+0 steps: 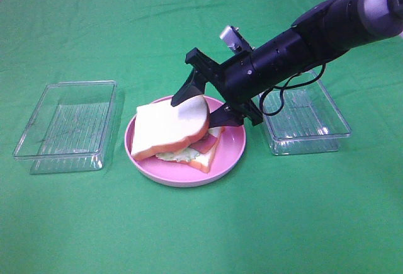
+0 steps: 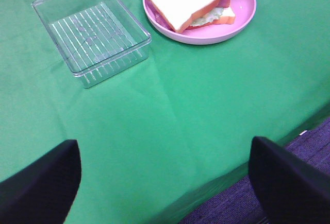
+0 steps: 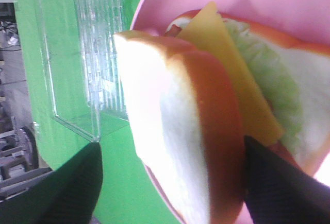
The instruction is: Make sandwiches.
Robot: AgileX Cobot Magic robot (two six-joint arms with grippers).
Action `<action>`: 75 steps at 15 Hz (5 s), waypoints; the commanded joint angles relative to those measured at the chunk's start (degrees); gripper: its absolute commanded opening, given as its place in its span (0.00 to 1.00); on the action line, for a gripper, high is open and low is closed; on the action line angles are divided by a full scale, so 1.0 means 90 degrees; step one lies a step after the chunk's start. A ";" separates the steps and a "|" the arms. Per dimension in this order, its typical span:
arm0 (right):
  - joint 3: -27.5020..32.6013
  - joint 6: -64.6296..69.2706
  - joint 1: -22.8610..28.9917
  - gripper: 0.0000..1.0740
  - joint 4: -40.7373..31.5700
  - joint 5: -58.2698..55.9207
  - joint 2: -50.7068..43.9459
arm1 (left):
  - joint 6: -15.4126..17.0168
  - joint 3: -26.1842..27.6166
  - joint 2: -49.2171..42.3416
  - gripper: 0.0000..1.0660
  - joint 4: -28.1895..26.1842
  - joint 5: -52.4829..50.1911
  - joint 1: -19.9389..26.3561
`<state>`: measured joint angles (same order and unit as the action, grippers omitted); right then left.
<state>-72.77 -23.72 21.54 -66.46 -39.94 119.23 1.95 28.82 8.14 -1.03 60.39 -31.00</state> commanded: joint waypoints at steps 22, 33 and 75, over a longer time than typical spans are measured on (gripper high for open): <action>0.4743 0.2222 -0.0006 0.69 0.6958 -0.2394 -0.9855 | -0.0019 -0.0013 -0.0038 0.78 -0.0025 -0.0051 -0.0019; 0.4864 0.1789 -0.0006 0.69 0.6799 -0.2330 -1.2637 | -0.0178 -0.0013 -0.0038 0.78 -0.0095 -0.0051 -0.0019; 0.4857 0.1814 -0.2744 0.69 0.6786 -0.2311 -1.3363 | -0.0286 -0.0019 -0.0840 0.78 -0.0045 -0.0057 0.3361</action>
<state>-29.16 -6.93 -2.92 -5.44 -61.31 -0.29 -0.34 28.76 0.40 -1.32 60.28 -0.74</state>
